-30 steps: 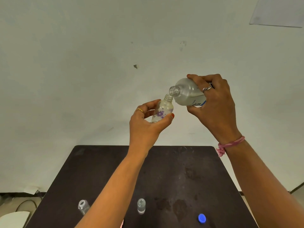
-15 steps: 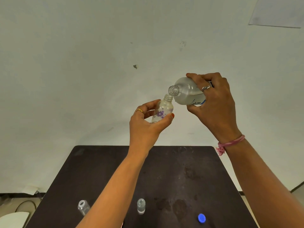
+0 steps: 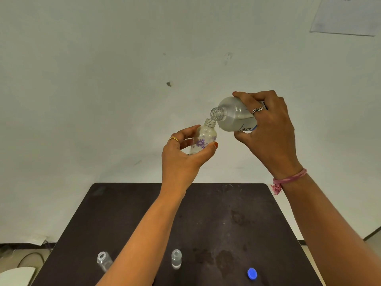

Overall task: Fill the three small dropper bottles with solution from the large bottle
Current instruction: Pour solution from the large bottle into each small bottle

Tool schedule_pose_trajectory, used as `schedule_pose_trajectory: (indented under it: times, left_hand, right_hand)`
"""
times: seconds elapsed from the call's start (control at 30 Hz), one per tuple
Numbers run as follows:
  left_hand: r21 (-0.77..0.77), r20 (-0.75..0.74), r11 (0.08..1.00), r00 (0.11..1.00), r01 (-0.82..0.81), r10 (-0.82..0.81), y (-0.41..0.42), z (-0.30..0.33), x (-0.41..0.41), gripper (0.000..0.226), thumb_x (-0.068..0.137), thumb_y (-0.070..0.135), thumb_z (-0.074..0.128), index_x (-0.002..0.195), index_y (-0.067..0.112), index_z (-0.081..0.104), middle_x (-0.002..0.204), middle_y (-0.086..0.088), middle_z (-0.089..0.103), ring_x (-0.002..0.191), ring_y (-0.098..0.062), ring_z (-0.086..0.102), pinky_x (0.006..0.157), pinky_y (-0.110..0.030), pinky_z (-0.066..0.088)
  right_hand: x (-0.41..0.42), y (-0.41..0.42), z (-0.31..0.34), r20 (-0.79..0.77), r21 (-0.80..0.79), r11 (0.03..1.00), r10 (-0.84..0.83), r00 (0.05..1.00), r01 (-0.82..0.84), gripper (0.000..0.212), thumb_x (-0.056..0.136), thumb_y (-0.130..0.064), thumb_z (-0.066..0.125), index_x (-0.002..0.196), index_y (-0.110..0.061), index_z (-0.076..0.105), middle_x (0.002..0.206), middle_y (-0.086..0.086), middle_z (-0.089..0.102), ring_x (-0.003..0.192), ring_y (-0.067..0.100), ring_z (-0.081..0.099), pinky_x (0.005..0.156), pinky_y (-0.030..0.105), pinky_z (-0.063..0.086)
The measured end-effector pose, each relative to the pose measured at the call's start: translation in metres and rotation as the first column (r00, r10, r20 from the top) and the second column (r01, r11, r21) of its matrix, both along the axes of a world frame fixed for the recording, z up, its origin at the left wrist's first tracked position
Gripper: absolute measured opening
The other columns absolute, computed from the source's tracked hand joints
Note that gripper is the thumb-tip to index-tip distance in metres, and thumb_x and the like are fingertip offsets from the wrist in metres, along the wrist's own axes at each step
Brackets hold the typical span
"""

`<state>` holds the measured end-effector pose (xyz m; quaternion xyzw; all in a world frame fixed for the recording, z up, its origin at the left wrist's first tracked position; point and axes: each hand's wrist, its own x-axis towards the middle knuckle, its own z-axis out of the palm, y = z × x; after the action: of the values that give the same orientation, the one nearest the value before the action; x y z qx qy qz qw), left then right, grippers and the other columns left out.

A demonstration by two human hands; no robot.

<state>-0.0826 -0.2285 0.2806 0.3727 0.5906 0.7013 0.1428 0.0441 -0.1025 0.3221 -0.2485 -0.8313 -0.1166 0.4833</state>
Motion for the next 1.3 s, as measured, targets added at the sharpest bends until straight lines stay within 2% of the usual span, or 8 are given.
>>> schedule_pose_trajectory:
  times: [0.43,0.77,1.3]
  left_hand:
    - [0.008,0.004,1.000,1.000,0.000,0.000,-0.0001,-0.0002,0.0005,0.045,0.070,0.032,0.081,0.108,0.038,0.056,0.102,0.024,0.060,0.094,0.003,0.060,0.060,-0.002,0.044]
    - [0.014,0.019,1.000,1.000,0.003,-0.003,0.0001,-0.0014,-0.0001,0.045,0.070,0.032,0.081,0.108,0.039,0.056,0.105,0.022,0.061,0.096,0.002,0.061,0.065,-0.008,0.050]
    - [0.017,0.050,1.000,0.999,0.007,-0.008,0.0023,-0.0024,-0.0011,0.047,0.070,0.030,0.082,0.110,0.034,0.058,0.107,0.017,0.063,0.096,0.001,0.061,0.065,-0.007,0.050]
  right_hand:
    - [-0.0011,-0.0017,0.0019,-0.001,-0.003,1.000,0.004,1.000,-0.004,0.074,0.064,-0.014,0.085,0.131,-0.020,0.055,0.115,0.012,0.055,0.104,0.029,0.051,0.076,0.038,0.051]
    - [-0.0014,-0.0010,0.0012,0.006,-0.003,1.000,0.004,1.000,-0.004,0.076,0.063,-0.014,0.086,0.131,-0.020,0.055,0.116,0.012,0.056,0.105,0.030,0.052,0.076,0.037,0.051]
    - [-0.0026,0.0001,0.0000,0.013,0.004,1.000,0.000,1.000,-0.001,0.075,0.063,-0.014,0.085,0.131,-0.020,0.055,0.115,0.012,0.056,0.104,0.029,0.051,0.076,0.038,0.051]
